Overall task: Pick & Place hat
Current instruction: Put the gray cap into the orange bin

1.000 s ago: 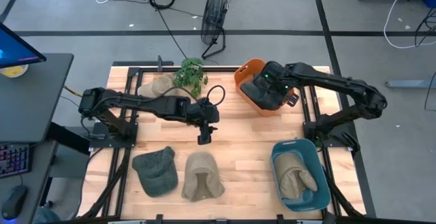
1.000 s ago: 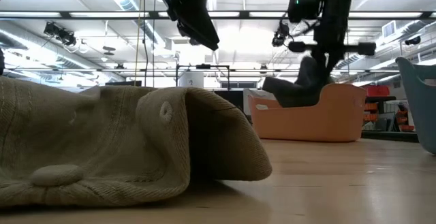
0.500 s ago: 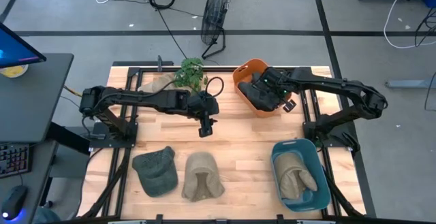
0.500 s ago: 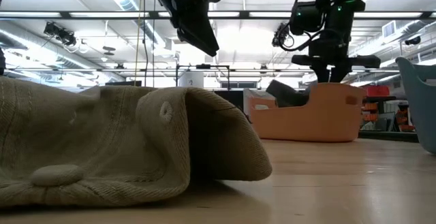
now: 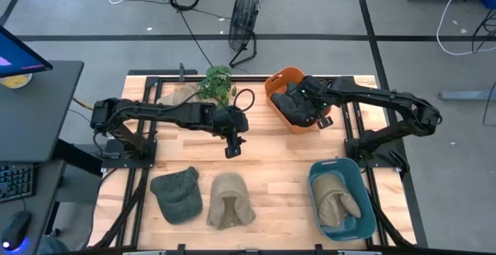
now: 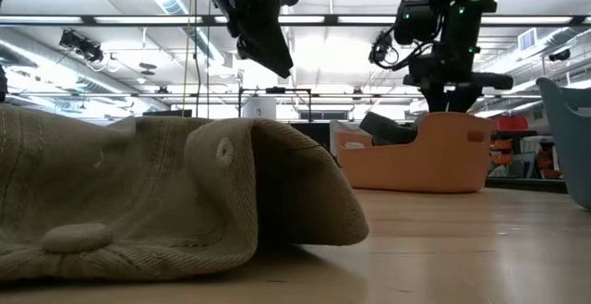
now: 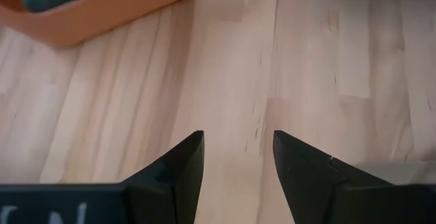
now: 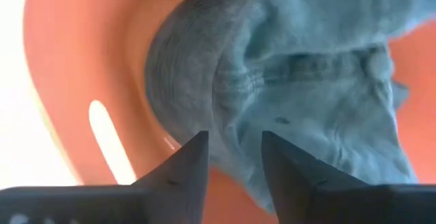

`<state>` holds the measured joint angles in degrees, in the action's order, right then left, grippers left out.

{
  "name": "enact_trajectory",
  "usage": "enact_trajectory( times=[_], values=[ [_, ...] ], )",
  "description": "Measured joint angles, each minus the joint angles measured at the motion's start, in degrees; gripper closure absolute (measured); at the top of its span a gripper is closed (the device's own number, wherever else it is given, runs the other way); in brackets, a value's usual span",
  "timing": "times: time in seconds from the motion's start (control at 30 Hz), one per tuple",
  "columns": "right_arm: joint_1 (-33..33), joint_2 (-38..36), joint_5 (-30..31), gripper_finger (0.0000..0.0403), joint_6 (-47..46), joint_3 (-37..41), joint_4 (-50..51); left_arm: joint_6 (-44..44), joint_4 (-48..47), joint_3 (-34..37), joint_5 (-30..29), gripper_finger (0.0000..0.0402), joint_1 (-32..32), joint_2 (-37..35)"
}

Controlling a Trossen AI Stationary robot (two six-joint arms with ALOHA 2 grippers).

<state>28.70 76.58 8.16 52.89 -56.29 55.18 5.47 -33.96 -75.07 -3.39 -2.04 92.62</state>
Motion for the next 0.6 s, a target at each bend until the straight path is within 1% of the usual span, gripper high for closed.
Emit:
enact_trajectory(
  times=[0.1, 0.3, 0.47, 0.6],
  values=[
    [-1.37, -2.88, -0.07, 0.0260, -4.54, 0.00, 0.25, 2.06, -2.09, 0.07, 0.00, 0.0223, 0.02, -0.99],
    [-5.62, -10.20, -0.04, 0.0261, -12.23, 0.00, 1.09, 6.97, -8.83, 0.07, -0.39, 0.0223, 0.02, -5.73],
    [-8.92, -15.66, -0.05, 0.0261, -22.90, 0.00, 0.99, 10.70, -17.03, 0.02, -0.36, 0.0223, 0.06, -9.74],
    [-11.80, -18.75, -0.06, 0.0261, -32.04, 0.00, -1.67, 15.40, -23.94, 0.00, 0.39, 0.0223, 1.06, -12.42]
  ],
)
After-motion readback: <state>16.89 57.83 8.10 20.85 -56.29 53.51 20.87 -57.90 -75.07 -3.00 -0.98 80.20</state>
